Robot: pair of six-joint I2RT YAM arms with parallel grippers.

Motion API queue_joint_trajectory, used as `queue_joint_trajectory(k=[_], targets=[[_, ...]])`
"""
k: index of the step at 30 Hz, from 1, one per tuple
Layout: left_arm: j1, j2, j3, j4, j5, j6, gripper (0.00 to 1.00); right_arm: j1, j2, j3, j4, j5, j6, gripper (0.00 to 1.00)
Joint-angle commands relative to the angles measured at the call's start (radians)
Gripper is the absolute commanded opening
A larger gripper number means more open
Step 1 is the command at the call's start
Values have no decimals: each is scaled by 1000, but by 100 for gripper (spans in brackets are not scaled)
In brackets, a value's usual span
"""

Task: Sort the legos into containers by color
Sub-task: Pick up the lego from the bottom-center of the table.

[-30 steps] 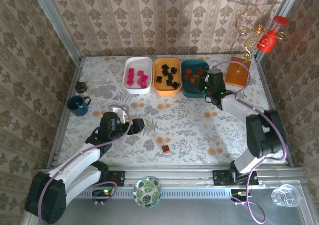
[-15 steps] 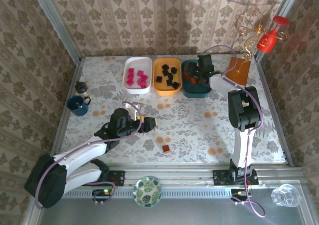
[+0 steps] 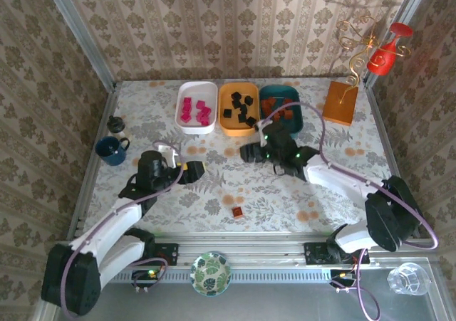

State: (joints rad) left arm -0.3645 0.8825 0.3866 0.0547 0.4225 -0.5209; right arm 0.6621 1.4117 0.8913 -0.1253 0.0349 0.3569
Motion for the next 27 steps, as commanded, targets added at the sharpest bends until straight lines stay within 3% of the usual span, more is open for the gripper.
queue_joint_trajectory(k=[1, 7, 14, 23, 27], targets=[[31, -69, -13, -132, 43, 61, 90, 110, -38, -59, -143, 73, -29, 81], [41, -124, -56, -132, 31, 15, 90, 310, -79, -117, -201, 160, 110, 85], [42, -136, -57, -139, 15, 9, 90, 484, 69, -69, -207, 263, 231, 87], [42, -148, -80, -109, 11, -4, 90, 530, 221, -5, -201, 287, 273, 82], [42, -149, -80, -105, 14, -6, 90, 530, 254, -3, -187, 275, 277, 72]])
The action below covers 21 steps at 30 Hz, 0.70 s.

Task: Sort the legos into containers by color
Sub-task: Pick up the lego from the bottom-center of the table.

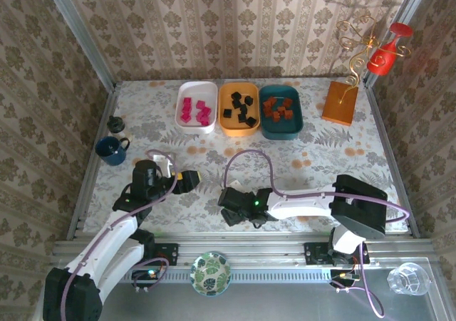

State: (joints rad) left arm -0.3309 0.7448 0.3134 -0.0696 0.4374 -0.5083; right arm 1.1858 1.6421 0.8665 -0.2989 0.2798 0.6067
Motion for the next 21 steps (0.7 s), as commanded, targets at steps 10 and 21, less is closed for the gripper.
queue_joint_trajectory(k=[10, 21], targets=[[9, -9, -4, 37, -3, -24, 90, -35, 29, -15, 17, -6, 38, 41], [6, 5, -8, 66, -6, -39, 90, -259, -160, -126, 112, -60, -16, 30]])
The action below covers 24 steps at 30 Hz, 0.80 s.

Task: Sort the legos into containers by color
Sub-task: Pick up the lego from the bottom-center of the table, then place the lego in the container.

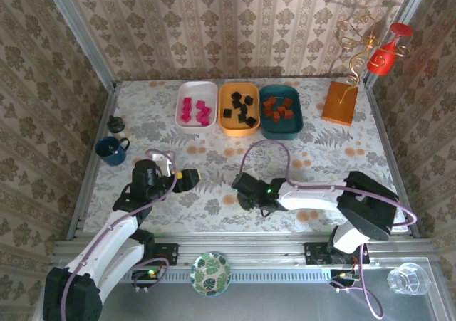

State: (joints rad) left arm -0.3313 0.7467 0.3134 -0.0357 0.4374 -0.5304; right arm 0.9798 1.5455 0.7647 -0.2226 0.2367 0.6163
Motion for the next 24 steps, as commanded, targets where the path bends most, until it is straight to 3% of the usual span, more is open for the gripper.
queue_joint_trajectory(k=[1, 7, 15, 24], targets=[[8, 6, -8, 35, -7, -17, 90, -86, -85, -31, 44, -24, -38, 29], [8, 33, -6, 73, -9, -27, 90, -271, -164, -60, 108, -107, -77, 28], [2, 121, 10, 177, -11, -61, 90, -438, -214, -11, 221, -205, -72, 27], [-81, 242, 92, 276, -40, -84, 90, -671, -18, 165, 364, -338, 5, 27]])
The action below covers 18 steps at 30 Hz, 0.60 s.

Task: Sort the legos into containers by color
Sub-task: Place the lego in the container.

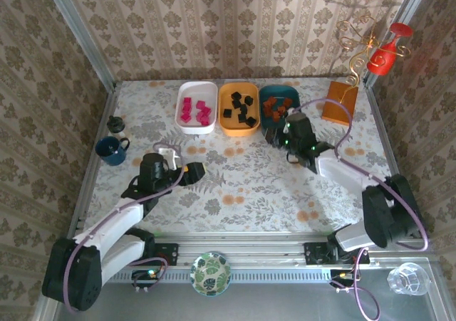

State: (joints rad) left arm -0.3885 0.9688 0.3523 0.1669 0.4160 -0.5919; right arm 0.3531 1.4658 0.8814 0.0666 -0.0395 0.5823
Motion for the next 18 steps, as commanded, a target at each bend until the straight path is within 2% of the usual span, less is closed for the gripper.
queue_joint_trajectory(k=[1, 4, 11, 18], targets=[[-35, 37, 66, 82, -20, -22, 90, -57, 92, 75, 79, -55, 40, 27], [-62, 76, 111, 89, -40, 6, 90, -85, 179, 168, 67, -47, 32, 27], [-183, 141, 245, 41, -148, 134, 90, -101, 358, 387, -23, 17, -40, 27], [-250, 180, 317, 27, -198, 162, 90, -131, 488, 514, -67, 64, -118, 27]])
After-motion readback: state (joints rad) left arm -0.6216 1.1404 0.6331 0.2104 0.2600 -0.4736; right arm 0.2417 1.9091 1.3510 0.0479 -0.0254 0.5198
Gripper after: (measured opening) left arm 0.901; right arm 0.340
